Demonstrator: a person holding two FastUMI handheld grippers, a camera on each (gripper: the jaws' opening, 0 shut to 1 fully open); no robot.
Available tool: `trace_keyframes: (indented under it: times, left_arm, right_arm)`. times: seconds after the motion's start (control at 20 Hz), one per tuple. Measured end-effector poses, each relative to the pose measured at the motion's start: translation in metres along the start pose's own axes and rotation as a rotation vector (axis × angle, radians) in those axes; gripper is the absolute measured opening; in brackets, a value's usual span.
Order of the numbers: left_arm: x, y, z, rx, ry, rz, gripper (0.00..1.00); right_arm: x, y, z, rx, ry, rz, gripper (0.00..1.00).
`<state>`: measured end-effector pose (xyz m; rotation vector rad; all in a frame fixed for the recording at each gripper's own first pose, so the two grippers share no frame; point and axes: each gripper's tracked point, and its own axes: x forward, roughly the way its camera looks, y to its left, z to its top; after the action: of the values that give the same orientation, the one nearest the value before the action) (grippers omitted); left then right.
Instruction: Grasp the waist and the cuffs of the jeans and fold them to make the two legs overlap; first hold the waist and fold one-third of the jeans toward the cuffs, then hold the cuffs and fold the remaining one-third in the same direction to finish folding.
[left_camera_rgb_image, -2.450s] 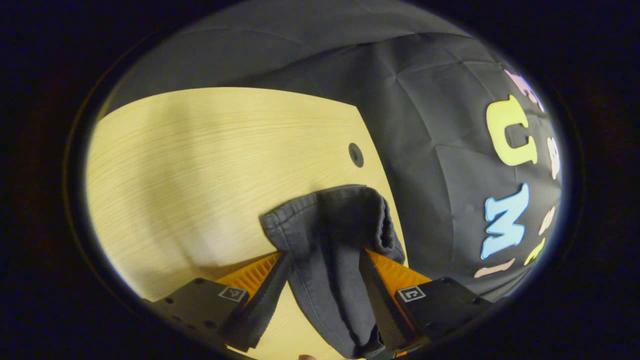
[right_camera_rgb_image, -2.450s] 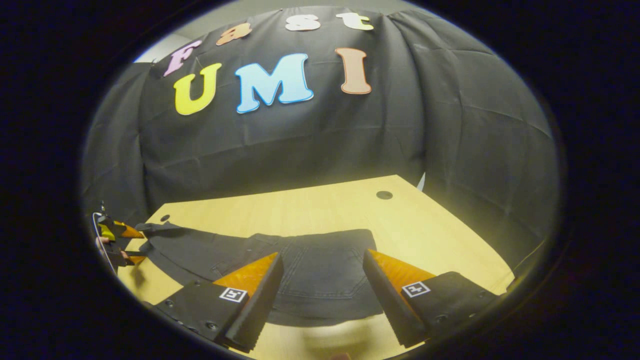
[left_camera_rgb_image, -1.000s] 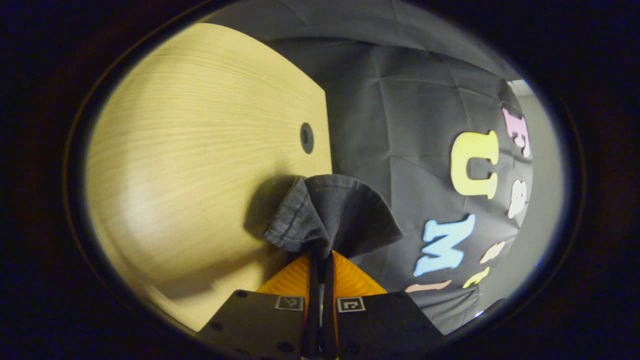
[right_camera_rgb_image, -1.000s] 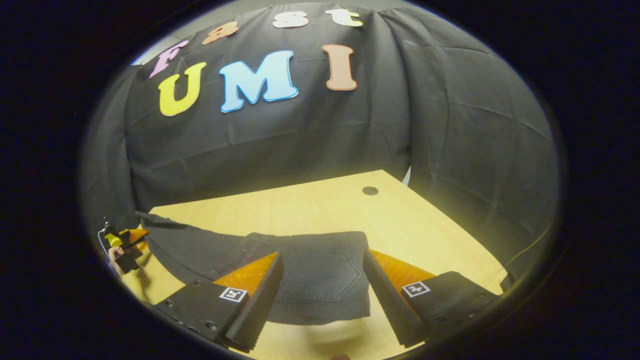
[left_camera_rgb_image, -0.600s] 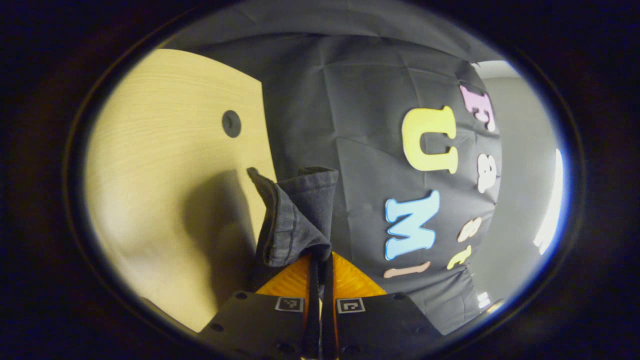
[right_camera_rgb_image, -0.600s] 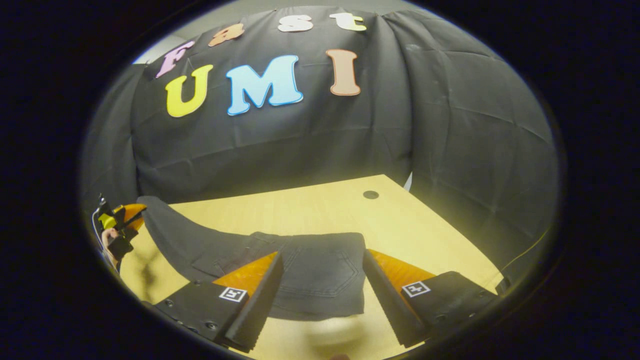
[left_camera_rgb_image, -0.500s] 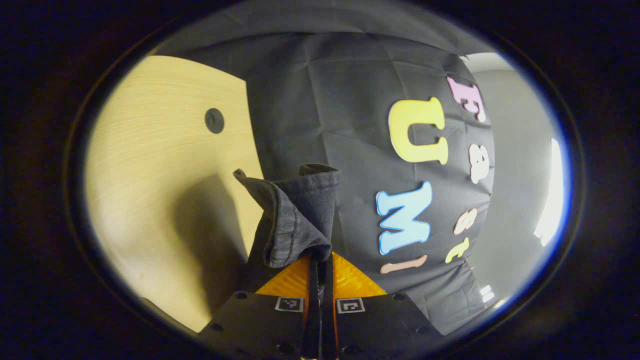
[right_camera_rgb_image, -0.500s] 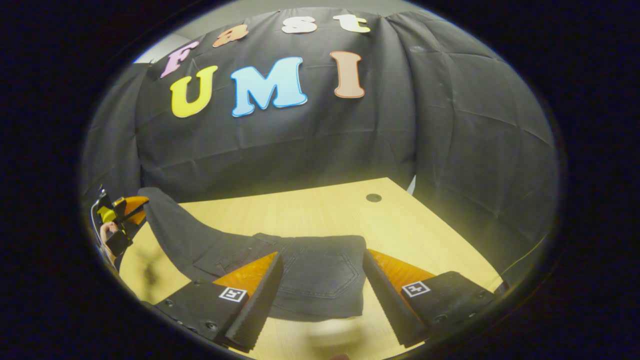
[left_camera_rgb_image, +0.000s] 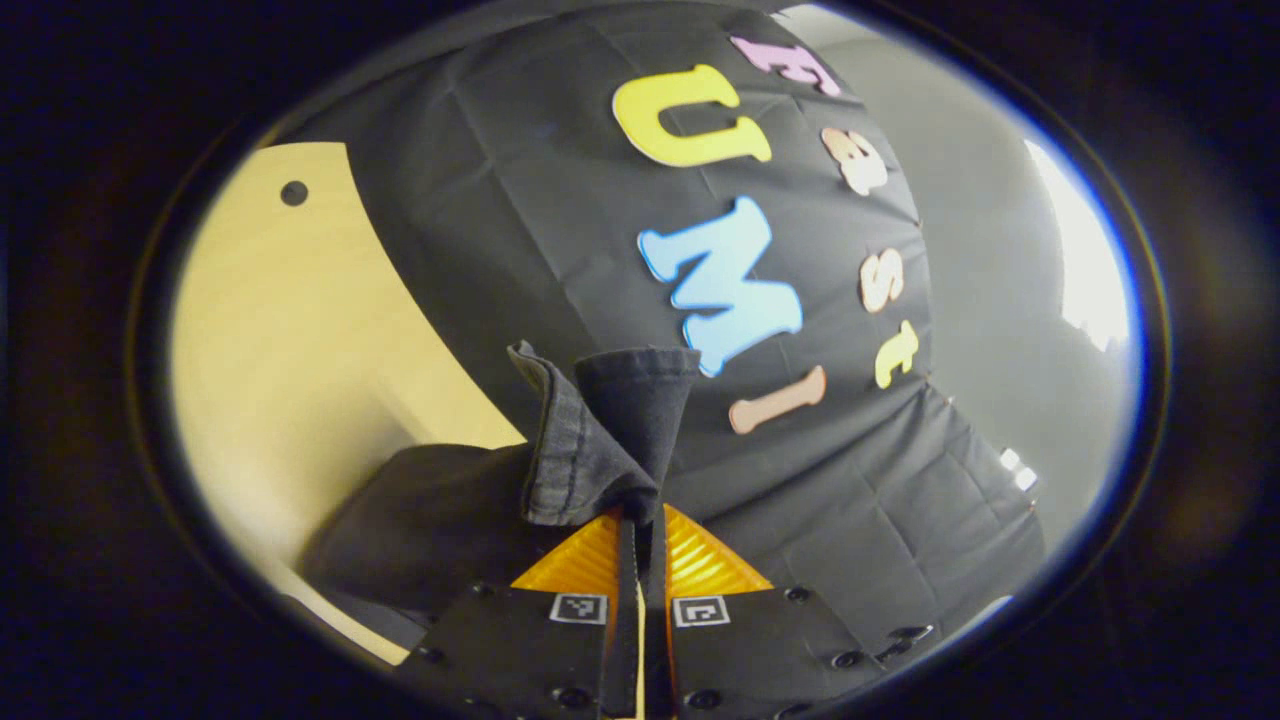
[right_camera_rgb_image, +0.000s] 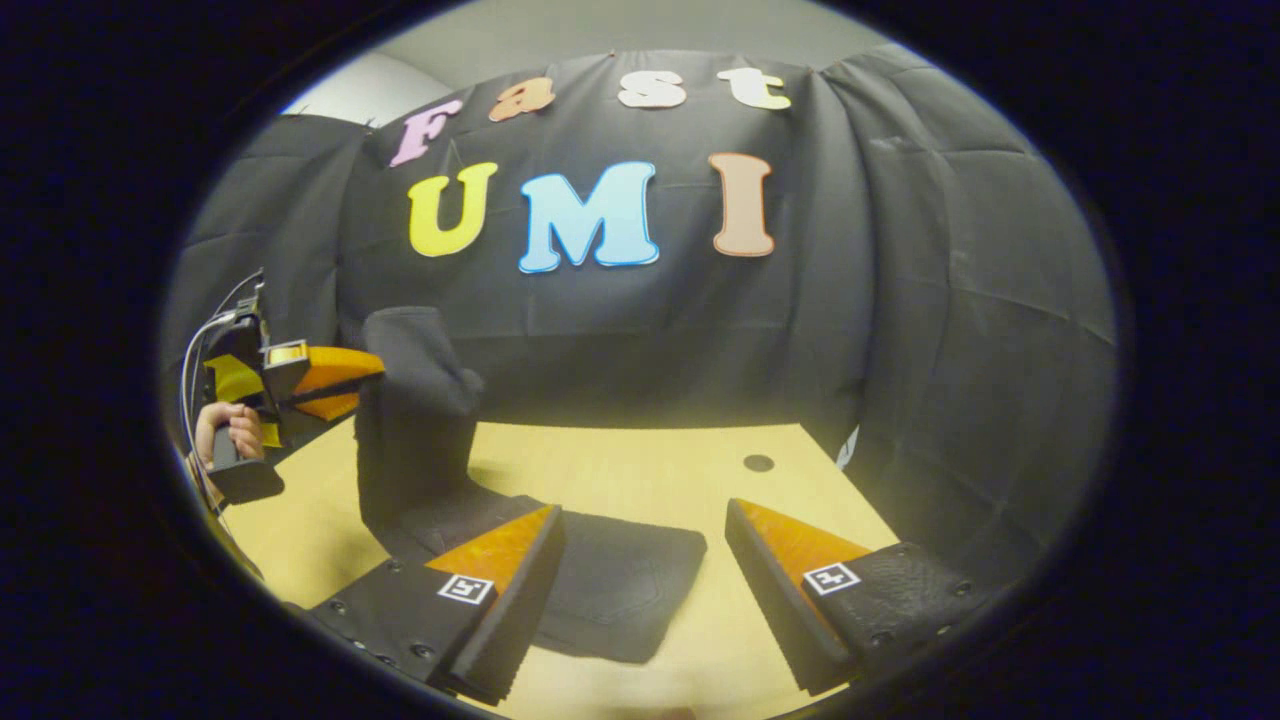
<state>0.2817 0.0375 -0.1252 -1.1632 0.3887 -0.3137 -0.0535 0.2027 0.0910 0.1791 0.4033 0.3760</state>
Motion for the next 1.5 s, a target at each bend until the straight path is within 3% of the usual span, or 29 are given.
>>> trace_keyframes:
  times: [0.35, 0.5, 0.7, 0.75, 0.85, 1.05, 1.1, 1.3, 1.4, 1.5]
  left_arm:
    - [0.043, 0.006, -0.204, 0.245, 0.257, 0.149, 0.1]
    - [0.06, 0.025, -0.239, 0.318, 0.297, 0.223, 0.1]
    - [0.058, 0.053, -0.271, 0.395, 0.339, 0.328, 0.1]
    - [0.054, 0.057, -0.275, 0.396, 0.348, 0.341, 0.1]
    - [0.049, 0.059, -0.276, 0.387, 0.35, 0.343, 0.16]
    - [0.035, 0.044, -0.27, 0.465, 0.327, 0.344, 0.63]
    - [0.032, 0.039, -0.264, 0.498, 0.318, 0.352, 0.87]
    - [0.006, 0.007, -0.212, 0.661, 0.187, 0.388, 0.97]
    - [-0.014, -0.01, -0.178, 0.749, 0.097, 0.402, 0.96]
    - [-0.031, -0.027, -0.149, 0.801, 0.023, 0.414, 0.97]
  right_arm:
    - [-0.019, -0.023, -0.001, -0.075, -0.042, 0.103, 0.96]
    - [-0.024, -0.025, -0.002, -0.074, -0.058, 0.138, 0.92]
    - [-0.022, -0.025, -0.006, -0.062, -0.049, 0.162, 0.97]
    - [-0.021, -0.025, -0.006, -0.055, -0.047, 0.165, 0.93]
    - [-0.022, -0.025, -0.006, -0.045, -0.042, 0.168, 0.97]
    - [-0.025, -0.028, 0.002, -0.03, -0.063, 0.139, 0.93]
    - [-0.026, -0.03, 0.006, -0.03, -0.075, 0.123, 0.97]
    - [-0.031, -0.033, 0.01, -0.007, -0.083, 0.071, 0.97]
    - [-0.035, -0.037, 0.013, 0.009, -0.099, 0.035, 1.0]
    - [-0.038, -0.042, 0.015, 0.007, -0.116, -0.005, 0.97]
